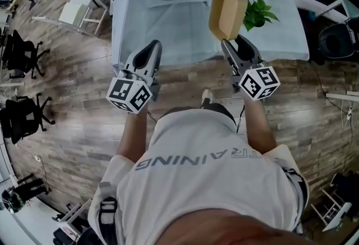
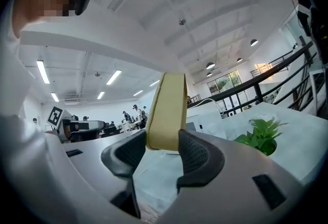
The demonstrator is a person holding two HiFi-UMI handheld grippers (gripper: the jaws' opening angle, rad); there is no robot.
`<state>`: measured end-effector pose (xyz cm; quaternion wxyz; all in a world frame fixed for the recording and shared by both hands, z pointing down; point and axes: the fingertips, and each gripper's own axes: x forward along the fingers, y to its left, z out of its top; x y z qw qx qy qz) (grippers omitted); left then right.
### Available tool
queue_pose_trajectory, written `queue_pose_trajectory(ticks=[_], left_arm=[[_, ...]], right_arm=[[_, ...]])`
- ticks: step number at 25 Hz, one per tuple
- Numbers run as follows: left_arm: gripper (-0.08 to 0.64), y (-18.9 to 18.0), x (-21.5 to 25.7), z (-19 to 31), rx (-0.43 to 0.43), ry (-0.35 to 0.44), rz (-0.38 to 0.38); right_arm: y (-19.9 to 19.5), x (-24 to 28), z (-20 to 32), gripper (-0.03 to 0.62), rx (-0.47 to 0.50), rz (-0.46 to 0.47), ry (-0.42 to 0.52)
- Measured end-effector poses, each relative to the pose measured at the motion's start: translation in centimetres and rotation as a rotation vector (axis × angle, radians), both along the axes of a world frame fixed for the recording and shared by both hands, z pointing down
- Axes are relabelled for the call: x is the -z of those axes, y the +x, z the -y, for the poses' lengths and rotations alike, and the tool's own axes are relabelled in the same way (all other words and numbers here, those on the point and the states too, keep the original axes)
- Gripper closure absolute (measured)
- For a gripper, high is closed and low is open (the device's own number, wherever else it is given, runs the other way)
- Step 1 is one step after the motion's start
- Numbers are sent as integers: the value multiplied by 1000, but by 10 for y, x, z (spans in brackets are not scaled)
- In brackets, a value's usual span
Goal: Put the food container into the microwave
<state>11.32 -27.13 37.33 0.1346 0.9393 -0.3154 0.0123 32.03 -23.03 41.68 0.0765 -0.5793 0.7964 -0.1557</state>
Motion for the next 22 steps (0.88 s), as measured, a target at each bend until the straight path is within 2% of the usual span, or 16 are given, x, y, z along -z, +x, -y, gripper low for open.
queue_pose_trajectory(ticks=[11,16,22], left_arm=[[518,9,-13,21,194,-9,-3],[518,5,-22,27,236,-35,13],[518,4,-25,52,245,-36,27]], right_arm=[[-1,-32,60,380,237,76,-77],[-22,-56,80,379,330,176,-164],[-44,-82,113,380,358,316,-249]])
